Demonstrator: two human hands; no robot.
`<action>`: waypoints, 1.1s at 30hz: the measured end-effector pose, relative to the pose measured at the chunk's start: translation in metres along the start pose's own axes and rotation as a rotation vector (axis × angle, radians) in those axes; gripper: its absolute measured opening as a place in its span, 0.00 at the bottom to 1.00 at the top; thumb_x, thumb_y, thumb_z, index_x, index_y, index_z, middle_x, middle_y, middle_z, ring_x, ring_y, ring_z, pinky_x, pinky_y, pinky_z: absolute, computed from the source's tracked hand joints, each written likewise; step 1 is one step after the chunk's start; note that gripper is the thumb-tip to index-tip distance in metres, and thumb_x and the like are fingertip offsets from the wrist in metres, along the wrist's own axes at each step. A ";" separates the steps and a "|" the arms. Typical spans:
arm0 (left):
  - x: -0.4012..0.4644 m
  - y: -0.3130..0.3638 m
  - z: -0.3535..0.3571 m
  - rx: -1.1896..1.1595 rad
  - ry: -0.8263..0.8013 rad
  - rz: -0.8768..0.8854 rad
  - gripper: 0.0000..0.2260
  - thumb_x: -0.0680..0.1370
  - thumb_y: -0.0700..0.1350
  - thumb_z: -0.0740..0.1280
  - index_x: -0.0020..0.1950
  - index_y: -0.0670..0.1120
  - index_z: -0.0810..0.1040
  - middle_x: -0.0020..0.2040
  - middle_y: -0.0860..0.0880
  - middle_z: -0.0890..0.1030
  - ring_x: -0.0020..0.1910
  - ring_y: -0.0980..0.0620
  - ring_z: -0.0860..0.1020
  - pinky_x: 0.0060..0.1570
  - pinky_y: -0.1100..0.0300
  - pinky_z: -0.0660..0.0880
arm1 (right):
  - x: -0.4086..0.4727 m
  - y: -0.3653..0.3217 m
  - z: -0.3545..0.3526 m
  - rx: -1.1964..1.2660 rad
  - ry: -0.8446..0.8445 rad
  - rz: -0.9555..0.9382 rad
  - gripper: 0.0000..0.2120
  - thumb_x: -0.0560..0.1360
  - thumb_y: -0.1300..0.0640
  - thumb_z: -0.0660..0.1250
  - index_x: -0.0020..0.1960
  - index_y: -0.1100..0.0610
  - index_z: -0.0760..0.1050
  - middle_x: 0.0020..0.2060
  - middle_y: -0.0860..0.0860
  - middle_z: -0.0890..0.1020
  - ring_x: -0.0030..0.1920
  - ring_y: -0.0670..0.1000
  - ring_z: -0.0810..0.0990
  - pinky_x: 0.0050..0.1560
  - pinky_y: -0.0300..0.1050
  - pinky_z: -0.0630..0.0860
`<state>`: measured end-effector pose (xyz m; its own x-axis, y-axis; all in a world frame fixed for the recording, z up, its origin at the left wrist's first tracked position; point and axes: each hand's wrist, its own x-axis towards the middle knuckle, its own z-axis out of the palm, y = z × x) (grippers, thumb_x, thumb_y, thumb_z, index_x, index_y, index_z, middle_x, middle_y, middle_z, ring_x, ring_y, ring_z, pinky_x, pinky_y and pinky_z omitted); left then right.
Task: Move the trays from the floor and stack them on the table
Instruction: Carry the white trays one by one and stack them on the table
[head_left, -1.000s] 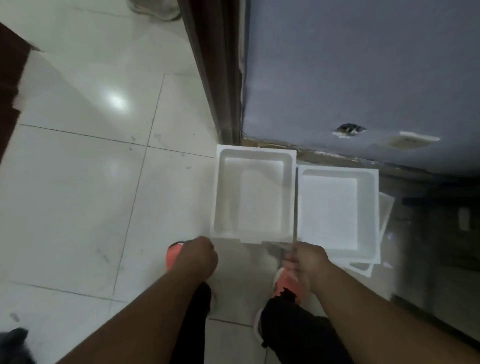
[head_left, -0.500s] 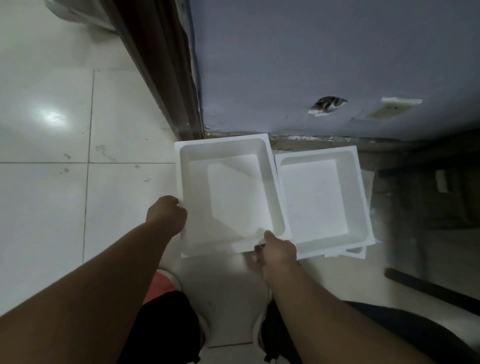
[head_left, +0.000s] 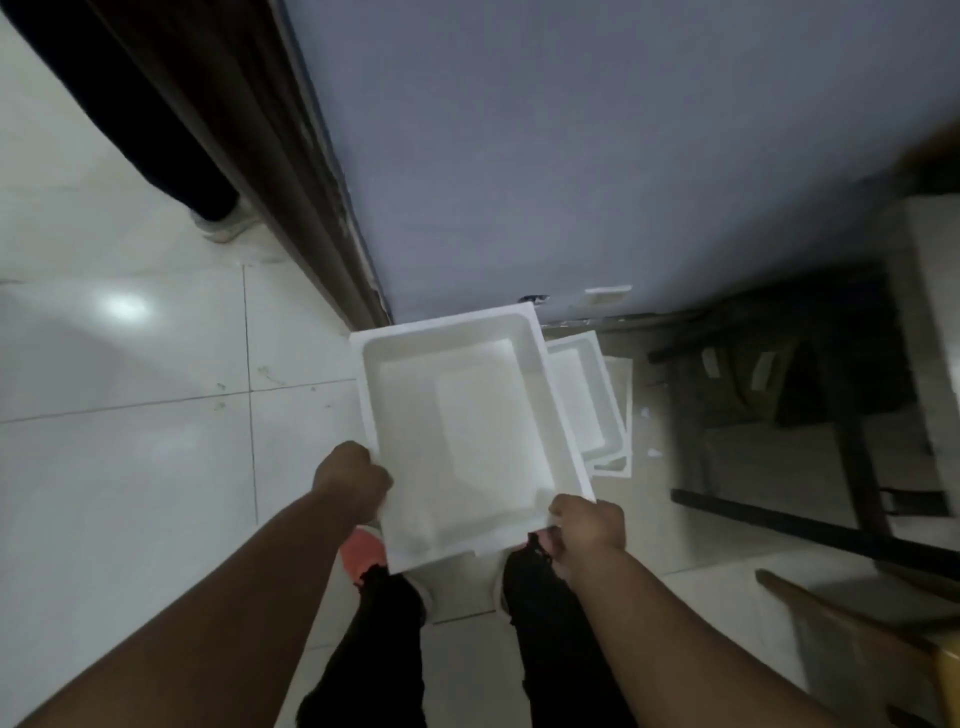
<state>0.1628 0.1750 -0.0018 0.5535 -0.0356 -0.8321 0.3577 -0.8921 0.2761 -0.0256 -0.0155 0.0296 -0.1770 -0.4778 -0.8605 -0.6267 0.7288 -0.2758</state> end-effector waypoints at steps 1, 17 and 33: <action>-0.018 0.011 -0.006 0.020 0.019 0.026 0.10 0.70 0.42 0.72 0.47 0.39 0.79 0.47 0.40 0.82 0.47 0.40 0.82 0.49 0.48 0.82 | -0.015 -0.007 -0.018 -0.008 0.010 -0.023 0.11 0.72 0.66 0.67 0.54 0.63 0.75 0.39 0.62 0.82 0.29 0.58 0.81 0.31 0.50 0.81; -0.274 0.171 -0.145 -0.008 -0.094 0.671 0.09 0.74 0.34 0.72 0.41 0.38 0.72 0.33 0.45 0.71 0.34 0.50 0.70 0.32 0.60 0.67 | -0.244 -0.054 -0.223 -0.060 0.133 -0.799 0.04 0.76 0.53 0.70 0.50 0.45 0.80 0.36 0.47 0.81 0.37 0.48 0.79 0.38 0.42 0.76; -0.492 0.261 -0.119 0.028 -0.384 1.348 0.09 0.71 0.30 0.74 0.43 0.42 0.79 0.31 0.48 0.82 0.27 0.56 0.78 0.30 0.67 0.75 | -0.368 0.018 -0.377 0.484 0.573 -0.868 0.03 0.75 0.57 0.73 0.44 0.50 0.81 0.33 0.53 0.75 0.32 0.44 0.72 0.31 0.36 0.70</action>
<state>0.0739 0.0131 0.5370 0.2152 -0.9764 -0.0169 -0.2945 -0.0814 0.9522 -0.2580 -0.0117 0.5032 -0.2251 -0.9742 -0.0124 -0.3710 0.0975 -0.9235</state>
